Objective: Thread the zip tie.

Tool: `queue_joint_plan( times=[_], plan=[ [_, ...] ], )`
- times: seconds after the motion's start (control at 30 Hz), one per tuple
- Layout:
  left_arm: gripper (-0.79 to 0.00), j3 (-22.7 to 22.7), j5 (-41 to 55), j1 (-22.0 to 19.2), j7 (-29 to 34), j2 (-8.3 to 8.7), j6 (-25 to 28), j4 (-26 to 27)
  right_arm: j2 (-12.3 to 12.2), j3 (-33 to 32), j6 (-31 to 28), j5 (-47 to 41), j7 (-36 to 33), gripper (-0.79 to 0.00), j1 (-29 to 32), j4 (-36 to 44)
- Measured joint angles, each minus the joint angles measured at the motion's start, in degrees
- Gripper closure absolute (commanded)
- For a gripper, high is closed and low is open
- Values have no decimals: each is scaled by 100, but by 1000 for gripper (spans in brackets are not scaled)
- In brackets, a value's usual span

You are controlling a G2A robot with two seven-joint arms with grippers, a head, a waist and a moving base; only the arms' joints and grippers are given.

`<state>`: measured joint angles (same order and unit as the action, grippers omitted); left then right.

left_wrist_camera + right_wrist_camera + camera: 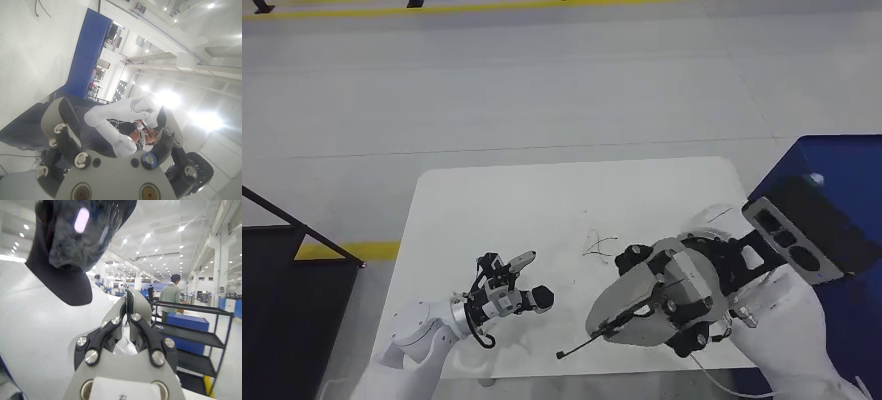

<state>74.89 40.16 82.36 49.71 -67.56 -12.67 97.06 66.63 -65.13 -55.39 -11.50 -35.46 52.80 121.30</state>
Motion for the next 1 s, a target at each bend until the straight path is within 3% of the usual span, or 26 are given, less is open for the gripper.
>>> queue_joint_plan(
  times=[0.17,0.27,0.5,0.63,0.83,1.0],
  plan=[
    [-785,0,0,0,0,0,0,0,116,214,33,749,559,0,-84,201],
    [-785,0,0,0,0,0,0,0,145,452,500,563,773,0,-56,230],
    [-785,0,0,0,0,0,0,0,45,476,3052,-1382,-81,0,-49,929],
    [-785,0,0,0,0,0,0,0,-8,90,4582,-2759,-79,0,165,1346],
    [-785,0,0,0,0,0,0,0,-38,-461,5852,-3973,-17,0,194,1334],
    [-785,0,0,0,0,0,0,0,-38,-554,6621,-4824,115,0,331,1334]
  ],
)
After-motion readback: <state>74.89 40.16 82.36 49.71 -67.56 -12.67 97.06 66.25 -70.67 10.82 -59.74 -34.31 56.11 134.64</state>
